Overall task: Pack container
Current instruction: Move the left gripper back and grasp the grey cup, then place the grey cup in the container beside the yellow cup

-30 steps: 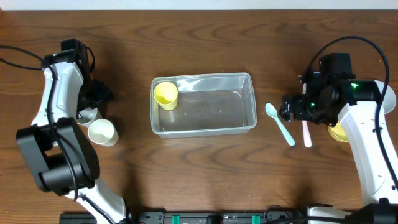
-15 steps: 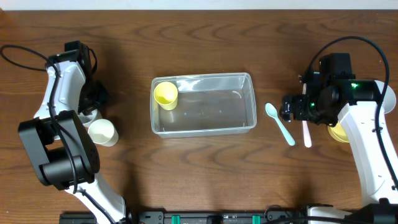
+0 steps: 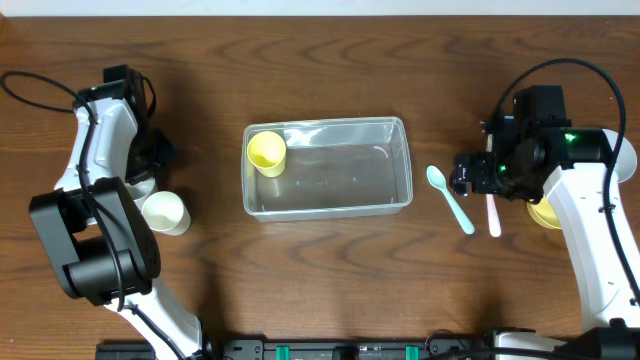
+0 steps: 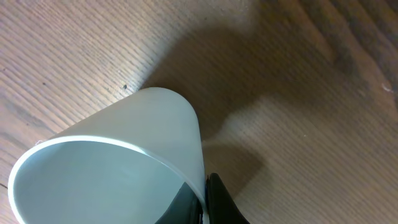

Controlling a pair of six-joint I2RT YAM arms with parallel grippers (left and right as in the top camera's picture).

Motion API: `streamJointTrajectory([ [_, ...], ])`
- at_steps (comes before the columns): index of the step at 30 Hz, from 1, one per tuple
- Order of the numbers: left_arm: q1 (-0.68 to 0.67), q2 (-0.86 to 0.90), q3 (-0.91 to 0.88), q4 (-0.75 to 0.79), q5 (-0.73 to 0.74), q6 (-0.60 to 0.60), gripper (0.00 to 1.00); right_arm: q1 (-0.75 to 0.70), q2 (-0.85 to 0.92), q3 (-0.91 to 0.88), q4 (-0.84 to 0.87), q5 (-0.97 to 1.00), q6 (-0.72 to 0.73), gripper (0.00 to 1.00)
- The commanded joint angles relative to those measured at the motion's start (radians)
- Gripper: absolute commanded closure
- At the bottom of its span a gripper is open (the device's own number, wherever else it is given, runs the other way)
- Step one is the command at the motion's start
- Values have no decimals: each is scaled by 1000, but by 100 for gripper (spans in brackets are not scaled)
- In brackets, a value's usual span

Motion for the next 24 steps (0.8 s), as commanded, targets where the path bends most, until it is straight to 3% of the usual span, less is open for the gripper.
streamJointTrajectory([
  [1,-6,3,50,-22,-5,43,94,-6,4,18,-4,5,-15,1],
  [8,-117,-77,245,-177,-5,112,94,-6,4,18,-2,5,-15,1],
  [15,-369,-192,438,-365,41,124,94,-6,4,18,0,5,-15,1],
  [24,-719,-212,453,-322,150,125,94,-6,4,18,0,5,-15,1],
])
